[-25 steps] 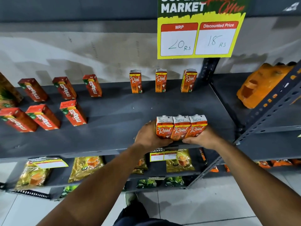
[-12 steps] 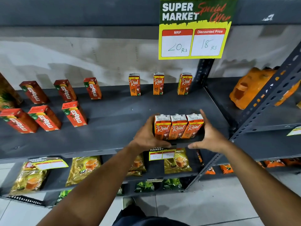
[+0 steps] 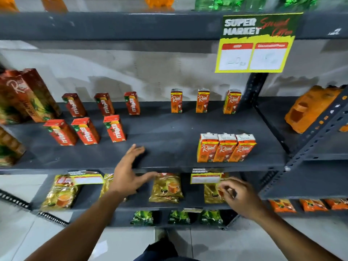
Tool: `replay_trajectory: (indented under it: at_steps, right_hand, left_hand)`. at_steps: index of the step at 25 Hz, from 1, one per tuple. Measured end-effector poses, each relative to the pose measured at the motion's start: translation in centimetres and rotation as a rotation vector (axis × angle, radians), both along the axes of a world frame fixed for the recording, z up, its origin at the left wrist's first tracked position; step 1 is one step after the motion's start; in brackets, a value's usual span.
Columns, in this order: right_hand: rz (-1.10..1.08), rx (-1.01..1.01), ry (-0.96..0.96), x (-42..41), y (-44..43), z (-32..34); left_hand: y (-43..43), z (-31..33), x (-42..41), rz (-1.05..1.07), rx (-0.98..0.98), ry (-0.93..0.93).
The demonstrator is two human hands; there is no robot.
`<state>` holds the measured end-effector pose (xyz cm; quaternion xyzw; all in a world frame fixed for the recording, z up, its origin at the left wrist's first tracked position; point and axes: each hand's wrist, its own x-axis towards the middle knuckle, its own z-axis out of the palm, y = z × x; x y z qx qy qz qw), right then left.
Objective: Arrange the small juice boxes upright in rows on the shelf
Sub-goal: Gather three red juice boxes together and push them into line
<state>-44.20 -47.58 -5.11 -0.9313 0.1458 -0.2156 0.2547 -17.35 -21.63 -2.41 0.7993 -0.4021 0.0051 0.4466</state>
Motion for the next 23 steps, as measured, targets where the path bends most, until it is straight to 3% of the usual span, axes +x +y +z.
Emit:
replay_trajectory:
  at_steps: [5,8,10,15,17,20,23]
  right_hand:
    - [0.25,0.058,-0.132,10.5,6.6,3.0]
    - [0.18,0.167,-0.227,16.3,8.6,4.8]
    - [0.172,0.295,-0.138,20.7,9.3,5.7]
    - [0.156,0.57,0.101,31.0,9.6,6.7]
    - [0.166,0.668,0.164,34.4,10.6,6.7]
    - [0.074,0.551,0.241,37.3,12.8,6.2]
    - [0.095,0.539,0.214,39.0,14.8,6.0]
  left_hand:
    - [9.2,0.3,5.2,0.418,-0.203,-0.005]
    - [12.9,1.2,10.5,0.638,-0.375,0.032]
    - [14.6,1.7,14.7,0.688,-0.364,0.134]
    - [15.7,2.6,22.5,0.241,-0.244,0.419]
    - [16.1,2.8,24.9,0.121,-0.089,0.455]
    - [15.4,2.6,27.2,0.13,0.129,0.369]
    - [13.5,2.4,27.3,0.067,0.174,0.424]
